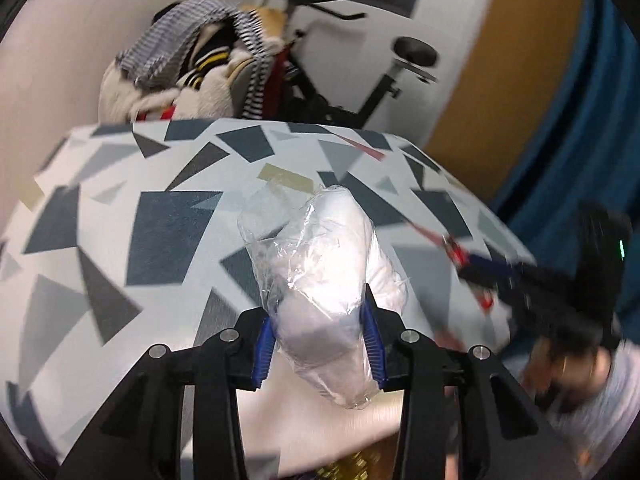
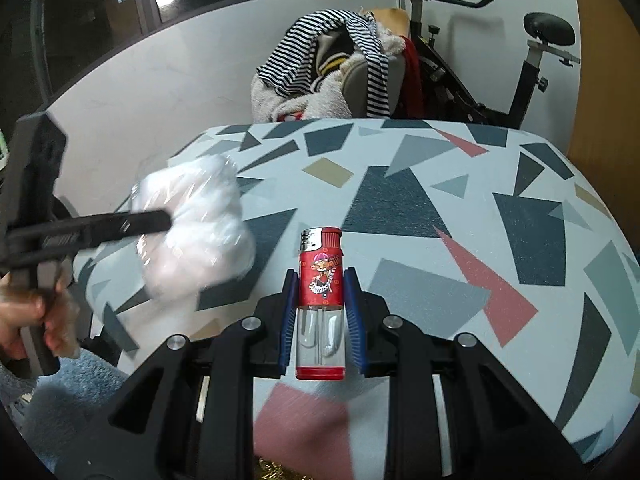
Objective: Collect trash
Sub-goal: 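Grasp the clear bag of white tissue with left tool while right tool holds lighter, then open left tool over bin dropping tissue bag while right tool carries lighter there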
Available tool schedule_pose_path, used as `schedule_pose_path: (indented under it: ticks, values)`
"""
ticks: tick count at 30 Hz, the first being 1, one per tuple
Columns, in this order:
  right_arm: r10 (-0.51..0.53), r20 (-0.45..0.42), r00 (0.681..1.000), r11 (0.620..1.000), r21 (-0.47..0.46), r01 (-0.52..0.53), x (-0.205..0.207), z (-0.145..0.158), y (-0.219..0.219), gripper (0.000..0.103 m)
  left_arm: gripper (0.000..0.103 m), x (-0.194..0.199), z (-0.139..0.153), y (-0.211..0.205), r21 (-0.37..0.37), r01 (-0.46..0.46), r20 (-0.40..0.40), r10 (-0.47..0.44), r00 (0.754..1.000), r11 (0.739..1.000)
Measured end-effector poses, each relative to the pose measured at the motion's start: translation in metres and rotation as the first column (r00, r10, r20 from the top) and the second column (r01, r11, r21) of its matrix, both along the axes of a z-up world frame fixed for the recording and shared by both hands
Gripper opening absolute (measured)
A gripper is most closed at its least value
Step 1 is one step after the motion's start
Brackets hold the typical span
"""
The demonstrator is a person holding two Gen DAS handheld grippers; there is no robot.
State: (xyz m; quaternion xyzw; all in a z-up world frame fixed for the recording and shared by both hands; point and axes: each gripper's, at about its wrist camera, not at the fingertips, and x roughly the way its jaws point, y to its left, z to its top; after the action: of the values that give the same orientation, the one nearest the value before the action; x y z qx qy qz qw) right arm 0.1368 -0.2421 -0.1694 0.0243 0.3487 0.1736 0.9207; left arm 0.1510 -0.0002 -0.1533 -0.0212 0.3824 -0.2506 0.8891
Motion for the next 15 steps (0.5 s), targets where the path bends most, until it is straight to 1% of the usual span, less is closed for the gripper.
schedule_pose_path:
  ticks: [4,7,11,15]
  values:
    - [0.012,0.015,1.000,1.000,-0.004,-0.012,-0.021,0.006,0.006,0.026,0.038,-0.056,-0.003,0.004,0.084,0.066,0.042,-0.070,0.997,0.994]
    - [0.021,0.025,0.999,1.000,-0.012,-0.021,-0.040,0.008,0.011,0.026,0.038,-0.088,-0.012,0.004,0.117,0.101,0.047,-0.107,0.993,0.988]
    - [0.024,0.026,0.999,1.000,-0.008,-0.024,-0.060,0.007,0.014,0.026,0.038,-0.128,-0.036,-0.003,0.159,0.155,0.024,-0.161,0.987,0.975]
    - [0.017,0.017,1.000,1.000,-0.005,-0.017,-0.080,0.003,0.014,0.026,0.038,-0.153,-0.063,-0.013,0.189,0.208,-0.019,-0.208,0.978,0.960]
